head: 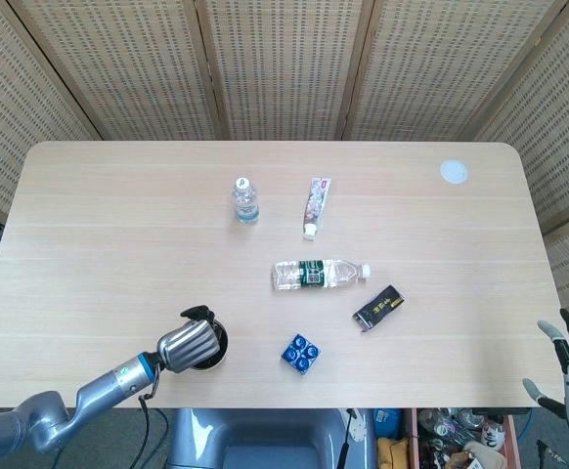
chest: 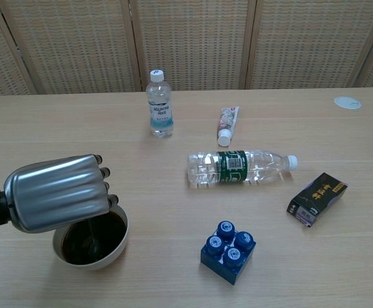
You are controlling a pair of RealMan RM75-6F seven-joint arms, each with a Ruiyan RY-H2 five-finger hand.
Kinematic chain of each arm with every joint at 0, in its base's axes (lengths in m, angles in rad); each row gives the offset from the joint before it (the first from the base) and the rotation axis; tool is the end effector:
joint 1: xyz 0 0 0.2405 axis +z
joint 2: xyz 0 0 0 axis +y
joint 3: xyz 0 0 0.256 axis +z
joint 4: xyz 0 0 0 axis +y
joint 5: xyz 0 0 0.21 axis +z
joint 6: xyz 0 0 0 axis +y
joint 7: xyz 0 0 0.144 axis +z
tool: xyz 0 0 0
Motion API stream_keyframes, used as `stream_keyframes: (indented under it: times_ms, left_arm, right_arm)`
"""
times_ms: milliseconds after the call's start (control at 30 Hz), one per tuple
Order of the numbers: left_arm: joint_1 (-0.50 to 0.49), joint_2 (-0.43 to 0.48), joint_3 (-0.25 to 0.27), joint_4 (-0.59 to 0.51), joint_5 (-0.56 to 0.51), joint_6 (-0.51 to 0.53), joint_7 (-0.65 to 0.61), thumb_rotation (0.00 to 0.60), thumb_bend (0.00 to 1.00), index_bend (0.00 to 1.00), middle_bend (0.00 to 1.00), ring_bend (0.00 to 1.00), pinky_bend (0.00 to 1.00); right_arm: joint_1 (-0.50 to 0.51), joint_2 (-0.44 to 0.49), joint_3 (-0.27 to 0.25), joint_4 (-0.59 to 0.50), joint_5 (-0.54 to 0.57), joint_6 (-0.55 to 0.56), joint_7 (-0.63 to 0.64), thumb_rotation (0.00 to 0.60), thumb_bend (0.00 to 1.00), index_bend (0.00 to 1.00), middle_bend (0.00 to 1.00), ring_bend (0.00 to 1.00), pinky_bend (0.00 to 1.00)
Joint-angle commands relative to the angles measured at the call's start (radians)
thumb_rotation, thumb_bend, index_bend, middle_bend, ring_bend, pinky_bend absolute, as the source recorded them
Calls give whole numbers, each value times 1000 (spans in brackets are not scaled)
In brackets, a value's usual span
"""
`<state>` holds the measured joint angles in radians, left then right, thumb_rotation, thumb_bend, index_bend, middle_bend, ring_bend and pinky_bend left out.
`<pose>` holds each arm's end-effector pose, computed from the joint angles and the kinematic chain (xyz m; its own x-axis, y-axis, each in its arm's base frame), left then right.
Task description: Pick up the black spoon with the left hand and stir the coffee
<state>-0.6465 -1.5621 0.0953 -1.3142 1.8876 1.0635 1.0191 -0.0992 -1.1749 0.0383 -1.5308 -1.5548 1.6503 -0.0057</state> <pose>-0.1772 0.2494 -0.0478 0.7788 -0.5909 0.2104 -0.2514 -0.6013 -0.7585 -0.3333 -0.1186 0.1654 0.4353 0.0746 0.8972 -0.8980 0.1076 0.4267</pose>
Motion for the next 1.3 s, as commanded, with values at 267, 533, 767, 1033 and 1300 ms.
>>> stream_keyframes:
  times_ms: [267,533,767,1033,1300]
  left_arm:
    - [-11,-47,-41,7,-35,-47,47,600,391,728,757,628,695]
    - [-25,-99,-81,59,-78,-79,69,600,391,728,758,628,695]
    - [-31,-126,-103,109,-109,-83,70,600,391,728,758,628,695]
    - [-14,-80,-81,86,-107,-52,46,600,392,728,757,628,695]
    - [7,-18,-42,16,-94,-34,35,600,391,728,757,628,695]
  right_arm:
    - [-5,2,1,6,4,5,7,600,199,216,117,0,0]
    - [-10,2,0,11,12,5,10,600,199,216,116,0,0]
    - [-11,4,0,8,17,2,5,600,199,216,117,0,0]
    - [-3,4,1,1,11,-5,-3,600,199,216,117,0,0]
    - [0,3,2,-2,7,-6,-5,600,199,216,117,0,0]
